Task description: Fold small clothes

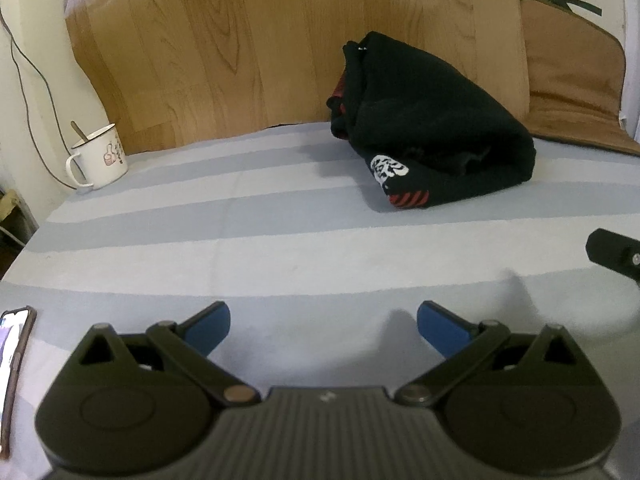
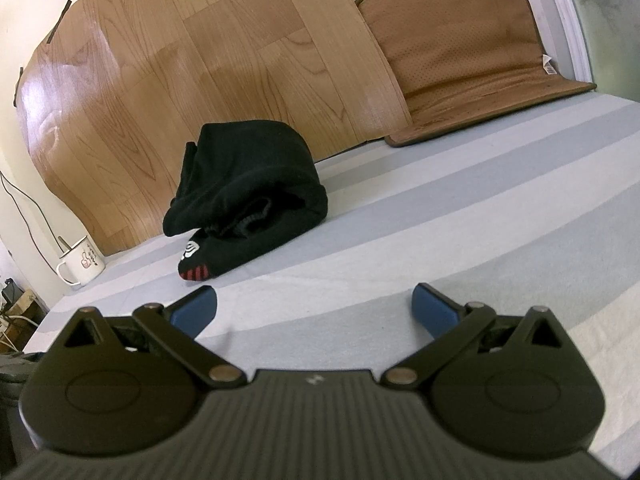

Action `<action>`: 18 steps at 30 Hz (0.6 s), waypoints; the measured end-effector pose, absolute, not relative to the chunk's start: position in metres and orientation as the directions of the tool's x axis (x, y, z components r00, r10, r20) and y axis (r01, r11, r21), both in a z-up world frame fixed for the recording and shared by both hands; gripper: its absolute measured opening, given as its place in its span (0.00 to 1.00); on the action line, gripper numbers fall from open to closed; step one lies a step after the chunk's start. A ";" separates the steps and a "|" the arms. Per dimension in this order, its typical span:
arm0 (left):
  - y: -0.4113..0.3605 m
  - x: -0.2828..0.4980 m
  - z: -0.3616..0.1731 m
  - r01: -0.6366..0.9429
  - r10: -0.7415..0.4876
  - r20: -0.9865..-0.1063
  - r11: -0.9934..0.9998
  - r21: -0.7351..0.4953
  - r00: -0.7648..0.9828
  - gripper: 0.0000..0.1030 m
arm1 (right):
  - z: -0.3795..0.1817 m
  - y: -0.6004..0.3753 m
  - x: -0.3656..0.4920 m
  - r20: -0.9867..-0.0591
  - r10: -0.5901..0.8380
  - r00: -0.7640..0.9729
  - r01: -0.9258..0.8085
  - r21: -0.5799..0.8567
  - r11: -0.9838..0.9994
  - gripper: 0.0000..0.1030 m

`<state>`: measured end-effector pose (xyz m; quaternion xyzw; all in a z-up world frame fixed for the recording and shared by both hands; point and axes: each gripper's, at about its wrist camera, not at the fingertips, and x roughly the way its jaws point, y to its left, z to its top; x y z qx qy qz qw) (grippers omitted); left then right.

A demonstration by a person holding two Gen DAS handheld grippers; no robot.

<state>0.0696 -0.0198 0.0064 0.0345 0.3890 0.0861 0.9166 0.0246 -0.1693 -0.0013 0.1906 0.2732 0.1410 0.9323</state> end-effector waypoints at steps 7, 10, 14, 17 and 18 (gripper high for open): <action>-0.019 0.070 0.006 -0.131 0.189 -0.708 0.982 0.136 0.681 1.00 | 0.000 -0.167 0.025 -0.456 0.392 0.799 -0.194 0.422 0.886 1.00; -0.020 0.070 0.006 -0.131 0.193 -0.706 0.981 0.141 0.681 1.00 | 0.000 -0.166 0.025 -0.456 0.394 0.798 -0.196 0.422 0.885 1.00; -0.020 0.070 0.007 -0.132 0.194 -0.706 0.981 0.143 0.681 1.00 | -0.001 -0.166 0.025 -0.454 0.396 0.798 -0.196 0.426 0.883 1.00; -0.021 0.070 0.007 -0.130 0.195 -0.703 0.981 0.145 0.684 1.00 | -0.001 -0.166 0.025 -0.454 0.397 0.798 -0.196 0.427 0.883 1.00; -0.021 0.070 0.008 -0.129 0.194 -0.702 0.981 0.145 0.685 1.00 | -0.001 -0.166 0.025 -0.454 0.397 0.798 -0.196 0.427 0.883 1.00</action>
